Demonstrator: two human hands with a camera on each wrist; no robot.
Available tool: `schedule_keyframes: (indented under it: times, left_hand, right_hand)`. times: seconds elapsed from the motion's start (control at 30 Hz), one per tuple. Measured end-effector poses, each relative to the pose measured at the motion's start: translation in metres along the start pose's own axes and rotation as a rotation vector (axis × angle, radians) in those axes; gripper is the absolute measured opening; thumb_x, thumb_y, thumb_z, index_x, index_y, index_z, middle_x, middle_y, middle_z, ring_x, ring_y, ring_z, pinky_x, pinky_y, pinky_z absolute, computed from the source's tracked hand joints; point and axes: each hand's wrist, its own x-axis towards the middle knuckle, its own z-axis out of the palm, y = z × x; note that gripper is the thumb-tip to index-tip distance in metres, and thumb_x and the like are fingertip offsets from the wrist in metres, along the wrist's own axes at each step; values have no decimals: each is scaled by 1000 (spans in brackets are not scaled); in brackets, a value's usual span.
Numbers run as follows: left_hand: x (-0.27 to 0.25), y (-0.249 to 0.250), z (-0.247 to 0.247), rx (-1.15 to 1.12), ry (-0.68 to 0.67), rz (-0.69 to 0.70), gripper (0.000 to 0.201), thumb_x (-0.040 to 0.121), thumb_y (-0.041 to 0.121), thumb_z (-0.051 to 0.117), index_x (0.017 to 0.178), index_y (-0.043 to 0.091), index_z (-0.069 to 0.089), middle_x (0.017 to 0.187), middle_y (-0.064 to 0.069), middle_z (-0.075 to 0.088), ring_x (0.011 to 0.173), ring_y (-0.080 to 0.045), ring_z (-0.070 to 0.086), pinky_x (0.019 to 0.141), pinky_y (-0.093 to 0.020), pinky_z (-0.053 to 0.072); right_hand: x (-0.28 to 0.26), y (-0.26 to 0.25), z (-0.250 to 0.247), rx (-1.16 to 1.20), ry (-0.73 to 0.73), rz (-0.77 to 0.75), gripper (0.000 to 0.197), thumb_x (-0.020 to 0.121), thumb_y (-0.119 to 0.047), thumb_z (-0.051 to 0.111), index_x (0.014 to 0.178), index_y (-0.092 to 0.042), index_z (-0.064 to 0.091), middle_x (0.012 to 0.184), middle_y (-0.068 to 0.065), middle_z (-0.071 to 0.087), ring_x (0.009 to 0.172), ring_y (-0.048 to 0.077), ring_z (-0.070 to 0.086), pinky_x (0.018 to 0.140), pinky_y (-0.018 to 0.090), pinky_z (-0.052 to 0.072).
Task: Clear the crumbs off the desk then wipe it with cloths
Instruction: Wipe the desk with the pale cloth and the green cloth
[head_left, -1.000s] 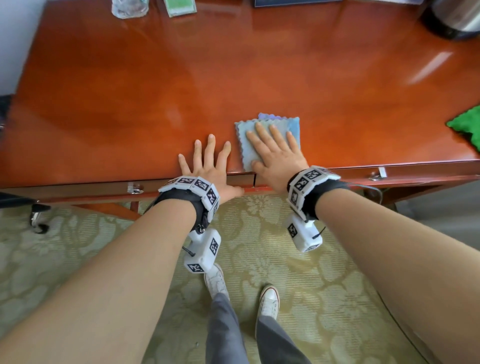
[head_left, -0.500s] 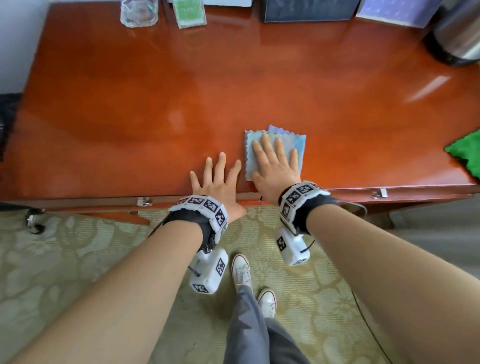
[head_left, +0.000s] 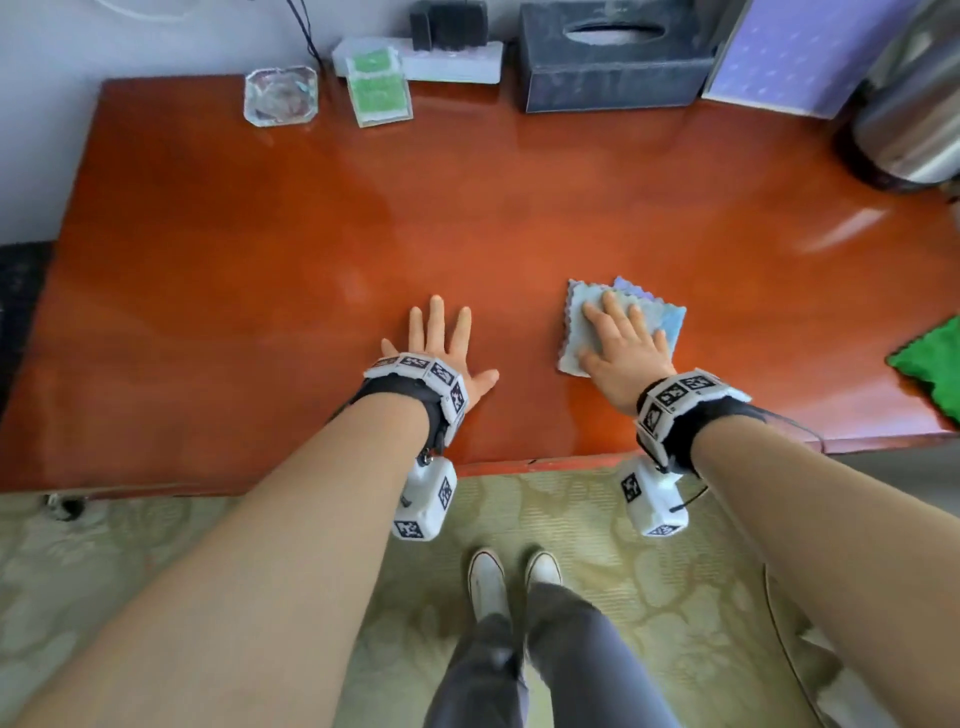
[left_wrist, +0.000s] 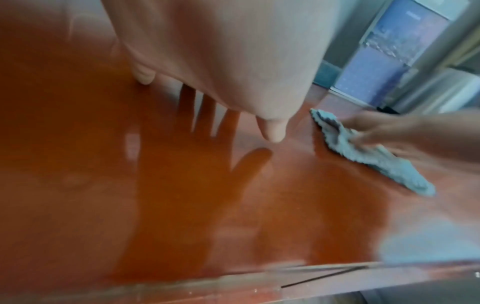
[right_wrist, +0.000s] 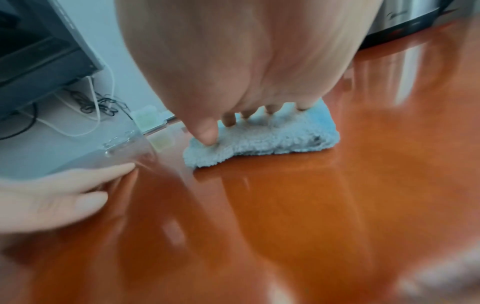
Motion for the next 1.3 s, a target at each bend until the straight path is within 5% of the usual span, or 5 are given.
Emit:
schedule_keyframes:
  times: [0.13, 0.37, 0.77, 0.93, 1.3]
  left_hand:
    - [0, 0, -4, 23, -49, -7, 92, 92, 69, 40, 154, 33, -18, 159, -1, -33, 149, -27, -21, 118, -63, 4]
    - [-7, 3, -13, 39, -47, -24, 99, 88, 60, 55, 156, 35, -11, 161, 1, -26, 151, -25, -14, 119, -58, 12]
    - [-2, 0, -18, 15, -151, -18, 106, 86, 56, 60, 152, 37, -21, 157, 3, -36, 149, -26, -22, 119, -59, 5]
    - [-4, 4, -21, 19, -173, -40, 105, 87, 56, 58, 152, 37, -22, 157, 3, -36, 149, -24, -22, 120, -58, 5]
    - [-5, 9, -24, 82, -75, -61, 91, 89, 55, 54, 155, 34, -6, 163, 1, -19, 151, -26, -5, 118, -53, 19]
  right_hand:
    - [15, -33, -12, 56, -12, 88, 64, 98, -37, 38, 155, -28, 12, 164, -7, -7, 151, 25, -9, 120, 56, 1]
    - [7, -96, 17, -117, -128, -216, 69, 99, -36, 33, 157, -25, -3, 162, -6, -20, 149, 26, -19, 119, 58, -4]
    - [50, 4, -35, -71, -95, -56, 68, 100, -32, 32, 156, -29, -7, 163, -8, -18, 150, 24, -15, 119, 56, -3]
    - [48, -15, -30, -78, -118, -12, 72, 100, -38, 29, 154, -26, -16, 160, -6, -27, 149, 27, -20, 117, 58, -8]
    - [42, -60, -11, -209, -196, -388, 69, 100, -36, 26, 155, -26, -16, 160, -6, -27, 147, 26, -25, 118, 57, -9]
